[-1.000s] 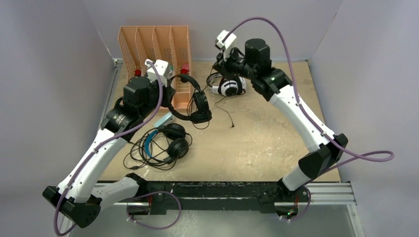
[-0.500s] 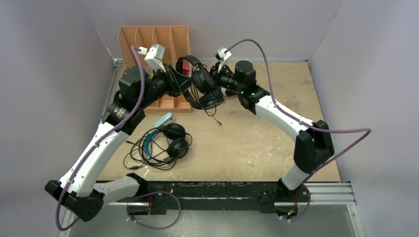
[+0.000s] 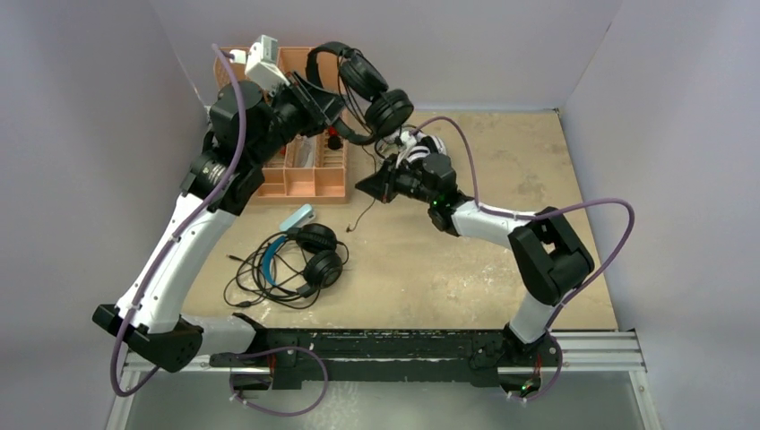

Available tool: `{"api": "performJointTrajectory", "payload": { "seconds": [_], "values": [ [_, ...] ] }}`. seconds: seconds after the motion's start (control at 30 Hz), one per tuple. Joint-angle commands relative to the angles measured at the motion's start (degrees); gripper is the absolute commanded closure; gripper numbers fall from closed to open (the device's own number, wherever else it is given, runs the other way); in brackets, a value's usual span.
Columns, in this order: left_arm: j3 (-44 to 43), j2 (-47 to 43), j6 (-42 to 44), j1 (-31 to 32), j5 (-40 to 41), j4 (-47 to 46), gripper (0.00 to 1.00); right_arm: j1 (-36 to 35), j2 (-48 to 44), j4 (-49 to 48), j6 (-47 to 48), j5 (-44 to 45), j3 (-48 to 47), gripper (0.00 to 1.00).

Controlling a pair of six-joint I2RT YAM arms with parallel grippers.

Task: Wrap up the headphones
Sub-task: Wrap the headphones cable around the headphones.

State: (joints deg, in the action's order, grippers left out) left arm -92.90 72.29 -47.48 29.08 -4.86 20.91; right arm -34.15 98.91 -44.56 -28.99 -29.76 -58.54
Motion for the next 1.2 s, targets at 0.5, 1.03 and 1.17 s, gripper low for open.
{"api": "performJointTrajectory", "payload": {
  "seconds": [0.5, 1.03, 1.17],
  "values": [
    [-19.37, 14.19, 14.51, -0.51, 51.59, 13.35, 1.00, -11.29, -32.82, 28.74, 12.34, 9.18, 20.99, 1.00],
    [0.84, 17.47, 29.52, -0.52, 59.64, 8.41, 1.00, -14.45, -39.28, 71.30, 31.94, 21.10, -16.61, 1.00],
    [8.92, 14.33, 32.87, -0.04, 54.05, 5.88, 1.00, -14.45, -33.37, 78.28, 37.89, 28.40, -30.81, 1.00]
  ]
}}
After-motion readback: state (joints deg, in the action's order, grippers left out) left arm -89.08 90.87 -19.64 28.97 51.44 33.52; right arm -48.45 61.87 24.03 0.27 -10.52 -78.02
